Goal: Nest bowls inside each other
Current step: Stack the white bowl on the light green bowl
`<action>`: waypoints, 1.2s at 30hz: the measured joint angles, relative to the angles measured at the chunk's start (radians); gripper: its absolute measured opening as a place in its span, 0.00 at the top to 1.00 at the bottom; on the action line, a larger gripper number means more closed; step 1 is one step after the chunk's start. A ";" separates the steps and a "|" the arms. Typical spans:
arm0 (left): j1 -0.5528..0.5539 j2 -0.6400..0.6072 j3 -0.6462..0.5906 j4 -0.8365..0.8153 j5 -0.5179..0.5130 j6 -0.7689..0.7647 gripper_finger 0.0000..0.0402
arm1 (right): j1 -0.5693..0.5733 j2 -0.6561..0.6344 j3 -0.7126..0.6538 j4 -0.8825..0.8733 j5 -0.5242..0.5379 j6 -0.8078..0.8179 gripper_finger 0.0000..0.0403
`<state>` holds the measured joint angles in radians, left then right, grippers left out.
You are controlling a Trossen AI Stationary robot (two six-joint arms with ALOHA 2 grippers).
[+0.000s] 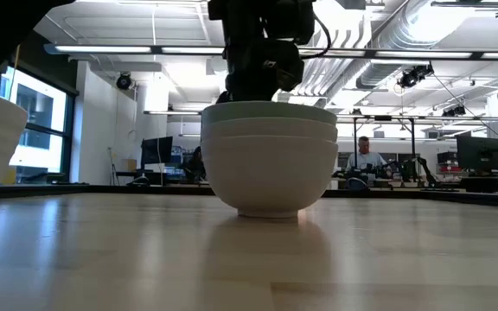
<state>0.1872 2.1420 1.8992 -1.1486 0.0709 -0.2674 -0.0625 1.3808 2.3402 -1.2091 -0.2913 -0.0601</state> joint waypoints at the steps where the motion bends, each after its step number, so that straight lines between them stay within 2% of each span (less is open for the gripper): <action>1: 0.000 -0.007 0.000 0.000 0.006 0.007 0.69 | 0.000 0.000 0.000 0.000 0.000 0.000 0.57; 11: -0.003 -0.070 0.033 0.053 0.030 0.053 0.57 | 0.000 0.000 0.000 -0.015 0.000 0.003 0.57; 16: -0.004 -0.125 0.076 -0.062 0.030 0.138 0.55 | 0.000 0.000 0.000 -0.069 0.000 0.037 0.57; 18: -0.008 -0.160 0.086 -0.161 0.026 0.185 0.55 | 0.000 0.000 0.000 -0.085 0.000 0.042 0.57; 26: -0.054 -0.333 0.086 -0.319 0.018 0.350 0.55 | 0.000 0.000 0.000 -0.125 -0.007 0.045 0.57; 32: -0.089 -0.464 0.087 -0.364 0.081 0.364 0.55 | 0.000 0.000 0.000 -0.191 -0.006 0.061 0.57; 36: -0.122 -0.545 0.087 -0.374 0.078 0.349 0.55 | 0.000 0.000 0.000 -0.255 0.023 0.062 0.57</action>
<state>0.0650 1.5973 1.9865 -1.5227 0.1490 0.0815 -0.0628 1.3811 2.3402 -1.4639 -0.2678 0.0015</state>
